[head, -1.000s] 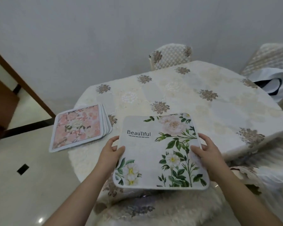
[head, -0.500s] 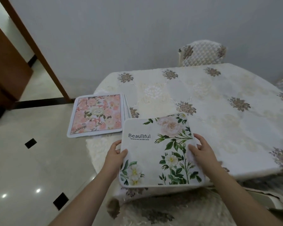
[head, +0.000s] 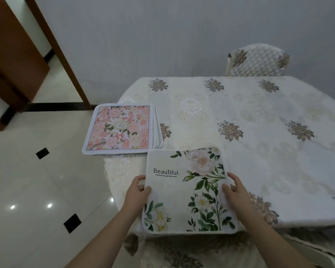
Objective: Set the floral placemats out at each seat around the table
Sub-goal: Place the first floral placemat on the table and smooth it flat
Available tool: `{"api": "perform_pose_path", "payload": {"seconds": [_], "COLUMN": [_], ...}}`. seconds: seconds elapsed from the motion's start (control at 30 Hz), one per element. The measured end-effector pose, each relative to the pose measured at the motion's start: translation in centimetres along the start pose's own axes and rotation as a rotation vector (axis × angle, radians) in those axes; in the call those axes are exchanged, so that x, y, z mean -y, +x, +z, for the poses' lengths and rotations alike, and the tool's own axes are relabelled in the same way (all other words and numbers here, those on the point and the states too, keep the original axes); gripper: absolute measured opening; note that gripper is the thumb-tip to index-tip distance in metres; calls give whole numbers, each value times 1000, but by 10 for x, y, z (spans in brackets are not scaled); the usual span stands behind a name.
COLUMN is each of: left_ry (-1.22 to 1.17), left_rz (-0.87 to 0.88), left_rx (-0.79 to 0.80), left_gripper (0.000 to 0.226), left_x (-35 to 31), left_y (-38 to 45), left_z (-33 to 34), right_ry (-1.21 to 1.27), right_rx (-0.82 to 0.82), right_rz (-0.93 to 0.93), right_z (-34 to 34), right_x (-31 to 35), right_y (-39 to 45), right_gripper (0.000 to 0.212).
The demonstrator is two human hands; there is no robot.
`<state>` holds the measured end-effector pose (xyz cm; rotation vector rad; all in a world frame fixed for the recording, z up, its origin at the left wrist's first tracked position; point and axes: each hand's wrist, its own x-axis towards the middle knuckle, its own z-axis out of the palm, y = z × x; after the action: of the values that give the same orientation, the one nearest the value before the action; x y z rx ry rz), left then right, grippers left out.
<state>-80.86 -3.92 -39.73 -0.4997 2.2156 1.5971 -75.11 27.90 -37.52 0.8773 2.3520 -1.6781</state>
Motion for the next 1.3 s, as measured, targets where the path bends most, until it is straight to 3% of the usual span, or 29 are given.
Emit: {"api": "perform_pose_path", "payload": {"seconds": [0.5,1.03,1.3], "left_ry": [54,252,336], "left_rz": [0,60,92], "left_rx": [-155,-323,-329], "left_gripper": [27,23,26], "left_x": [17,15,19], "left_y": [5,19,24], "left_z": [27,34,36], "right_ry": [18,-108,-364], "right_rx": [56,-95,-99], "right_rz": [-7,-83,-214], "right_z": [-9,-3,-6], "right_x": [-27,-28,-34], "right_y": [33,54,60], "right_gripper": [37,36,40]}}
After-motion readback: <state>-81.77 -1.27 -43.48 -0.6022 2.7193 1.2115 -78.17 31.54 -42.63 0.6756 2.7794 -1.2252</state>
